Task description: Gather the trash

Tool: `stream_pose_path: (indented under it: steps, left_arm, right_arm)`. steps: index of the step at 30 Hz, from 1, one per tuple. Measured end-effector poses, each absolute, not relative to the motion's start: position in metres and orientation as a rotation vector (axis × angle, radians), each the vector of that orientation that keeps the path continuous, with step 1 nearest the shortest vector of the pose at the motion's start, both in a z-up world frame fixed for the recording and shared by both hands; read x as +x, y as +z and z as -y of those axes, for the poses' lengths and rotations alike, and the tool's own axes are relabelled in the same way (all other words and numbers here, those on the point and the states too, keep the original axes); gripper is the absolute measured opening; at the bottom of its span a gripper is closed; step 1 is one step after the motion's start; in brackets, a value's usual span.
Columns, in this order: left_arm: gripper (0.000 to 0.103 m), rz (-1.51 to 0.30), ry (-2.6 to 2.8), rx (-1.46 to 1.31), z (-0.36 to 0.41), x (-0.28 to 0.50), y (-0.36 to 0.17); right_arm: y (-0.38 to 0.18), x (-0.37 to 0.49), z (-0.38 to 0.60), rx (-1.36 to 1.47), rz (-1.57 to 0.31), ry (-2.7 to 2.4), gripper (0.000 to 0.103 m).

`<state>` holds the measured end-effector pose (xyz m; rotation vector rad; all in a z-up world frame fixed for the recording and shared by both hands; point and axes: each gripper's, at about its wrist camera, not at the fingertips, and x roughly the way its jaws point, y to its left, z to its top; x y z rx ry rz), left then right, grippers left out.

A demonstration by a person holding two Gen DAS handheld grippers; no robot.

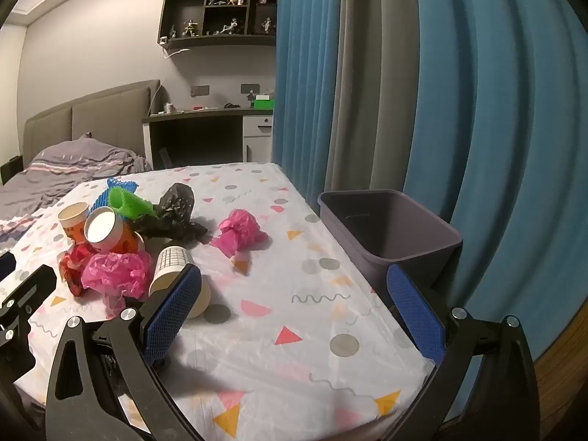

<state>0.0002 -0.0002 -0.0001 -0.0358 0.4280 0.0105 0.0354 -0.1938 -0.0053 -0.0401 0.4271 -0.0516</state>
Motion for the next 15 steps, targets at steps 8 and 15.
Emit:
stream_pose_path:
  steps: [8,15]
  left_arm:
    - [0.092,-0.437,0.006,-0.053,0.0008,0.0028,0.0028]
    - [0.092,-0.433,0.004,-0.054,0.0035,0.0030,-0.0015]
  right_arm:
    - [-0.0044,0.0364,0.1958,-0.035,-0.428,-0.052,0.098]
    - [-0.0042,0.0346,0.1965,-0.034,-0.425,-0.054,0.098]
